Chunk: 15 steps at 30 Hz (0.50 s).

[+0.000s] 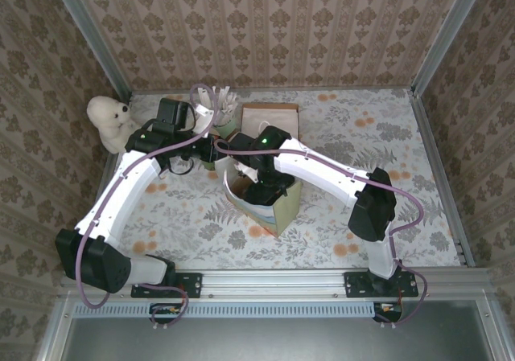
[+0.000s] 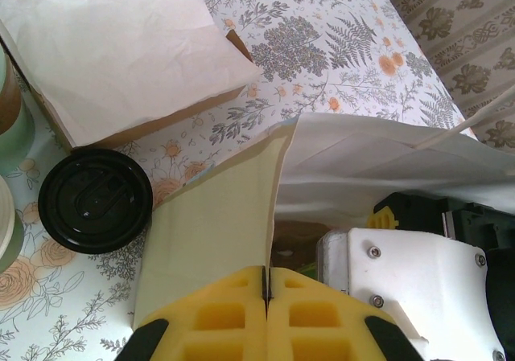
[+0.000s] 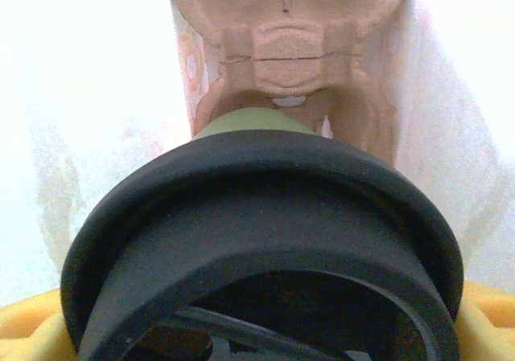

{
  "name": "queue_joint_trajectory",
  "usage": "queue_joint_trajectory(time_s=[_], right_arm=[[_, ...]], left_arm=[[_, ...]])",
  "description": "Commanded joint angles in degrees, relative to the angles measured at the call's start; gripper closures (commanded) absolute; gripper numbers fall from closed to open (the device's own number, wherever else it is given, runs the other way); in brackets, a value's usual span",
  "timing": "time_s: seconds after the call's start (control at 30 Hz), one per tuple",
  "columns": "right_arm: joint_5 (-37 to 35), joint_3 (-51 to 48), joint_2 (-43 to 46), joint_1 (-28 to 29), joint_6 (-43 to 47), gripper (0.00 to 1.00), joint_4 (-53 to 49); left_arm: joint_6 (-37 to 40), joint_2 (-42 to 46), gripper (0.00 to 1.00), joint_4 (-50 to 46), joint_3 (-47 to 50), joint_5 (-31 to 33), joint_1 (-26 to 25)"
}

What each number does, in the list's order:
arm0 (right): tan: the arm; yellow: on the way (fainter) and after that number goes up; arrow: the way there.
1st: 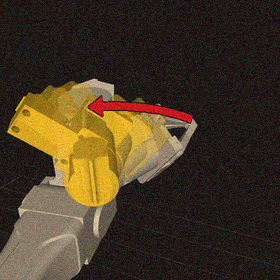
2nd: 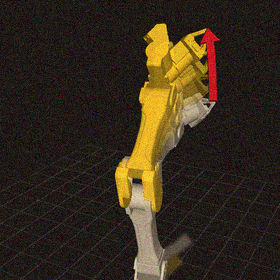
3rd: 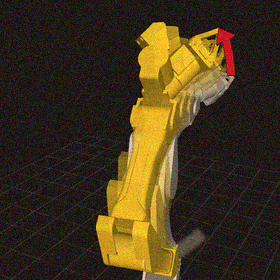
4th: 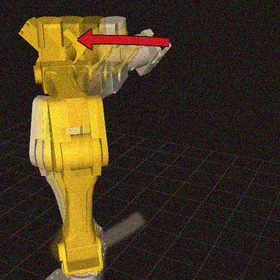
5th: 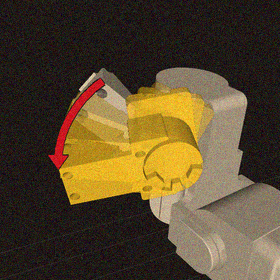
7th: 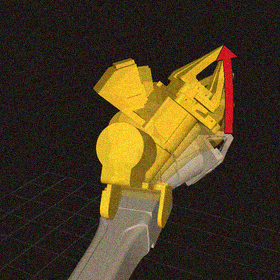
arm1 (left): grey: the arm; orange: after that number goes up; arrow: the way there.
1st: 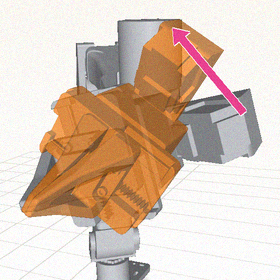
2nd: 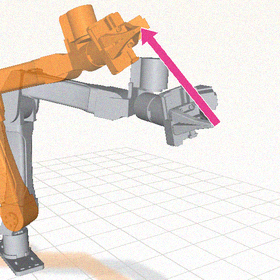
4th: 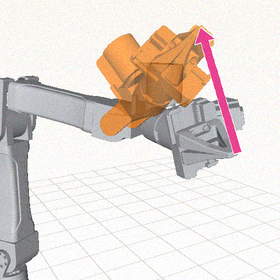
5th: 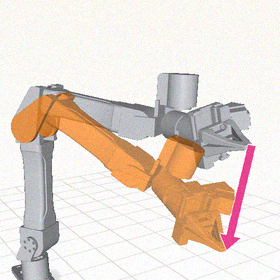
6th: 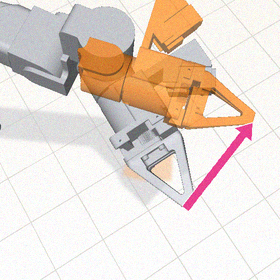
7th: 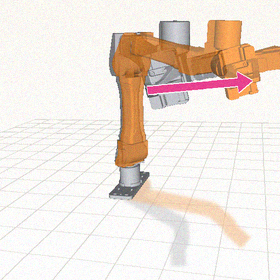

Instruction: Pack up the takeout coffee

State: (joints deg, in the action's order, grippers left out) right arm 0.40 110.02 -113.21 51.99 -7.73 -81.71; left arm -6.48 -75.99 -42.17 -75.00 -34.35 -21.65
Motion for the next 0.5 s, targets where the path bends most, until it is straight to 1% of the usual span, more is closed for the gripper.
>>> queue_joint_trajectory(time_s=[0.0,0.27,0.47], right_arm=[[-2.16,0.72,0.62,-0.15,-0.81,0.33,0.97],[-3.94,0.63,0.39,-0.19,-1.05,0.33,-0.20],[-4.24,0.96,0.69,-0.15,-1.36,0.33,1.07]], left_arm=[[-0.64,1.32,1.00,1.12,0.58,-1.86,-0.01],[-0.66,1.28,1.00,1.13,0.47,-1.87,-0.04],[-0.74,2.05,1.00,0.84,1.06,-1.47,-0.06]])
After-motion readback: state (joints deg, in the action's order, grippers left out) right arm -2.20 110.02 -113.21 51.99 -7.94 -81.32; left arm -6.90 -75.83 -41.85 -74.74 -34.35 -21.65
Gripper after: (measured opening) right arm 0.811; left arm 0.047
